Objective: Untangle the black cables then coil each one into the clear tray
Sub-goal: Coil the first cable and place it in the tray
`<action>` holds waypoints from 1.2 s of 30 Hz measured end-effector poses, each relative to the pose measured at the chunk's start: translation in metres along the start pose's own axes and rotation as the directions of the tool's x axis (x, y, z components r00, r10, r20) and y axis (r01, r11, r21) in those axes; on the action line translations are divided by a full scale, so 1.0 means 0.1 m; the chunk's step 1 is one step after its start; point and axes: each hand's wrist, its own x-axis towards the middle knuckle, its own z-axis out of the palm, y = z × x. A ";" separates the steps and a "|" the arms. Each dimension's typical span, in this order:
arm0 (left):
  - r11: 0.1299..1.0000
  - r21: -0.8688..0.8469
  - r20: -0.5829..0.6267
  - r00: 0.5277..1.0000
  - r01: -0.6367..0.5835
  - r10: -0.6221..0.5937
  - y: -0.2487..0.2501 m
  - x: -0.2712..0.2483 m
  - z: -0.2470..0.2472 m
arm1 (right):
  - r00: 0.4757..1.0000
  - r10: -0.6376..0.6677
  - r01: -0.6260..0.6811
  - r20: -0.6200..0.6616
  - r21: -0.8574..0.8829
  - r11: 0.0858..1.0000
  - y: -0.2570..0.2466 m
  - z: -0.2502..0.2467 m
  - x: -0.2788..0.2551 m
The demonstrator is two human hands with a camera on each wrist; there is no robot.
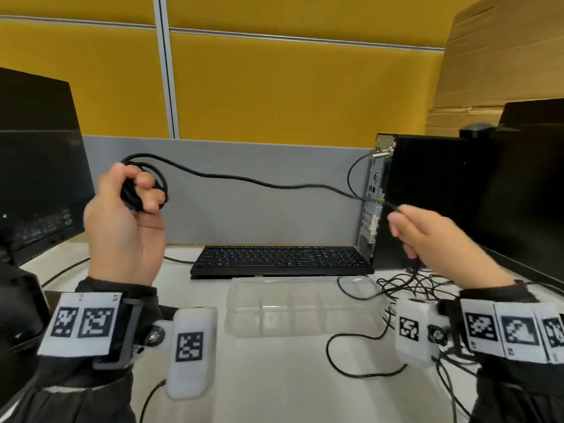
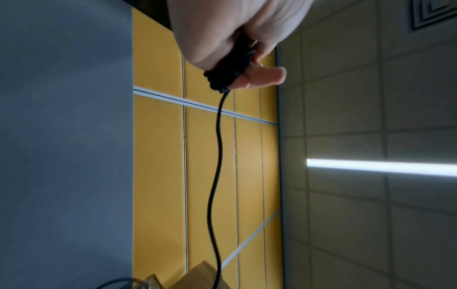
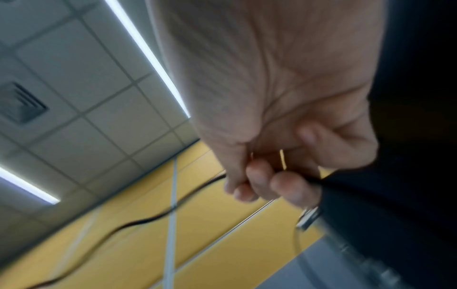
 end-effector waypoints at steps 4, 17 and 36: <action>1.000 -0.028 -0.053 0.998 -0.014 0.013 0.11 0.18 -0.19 | 0.843 0.168 -0.140 -0.511 0.092 0.986 0.35 -0.26 -0.03; 0.927 0.352 0.066 0.985 0.129 -0.162 -0.16 -0.15 0.10 | 0.997 0.064 -0.059 0.047 -0.086 0.995 -0.20 -0.15 -0.13; 0.925 0.037 0.443 0.824 0.377 -0.353 -0.06 -0.67 0.51 | 0.947 -0.272 0.320 -0.169 0.561 0.763 -1.17 0.82 -0.28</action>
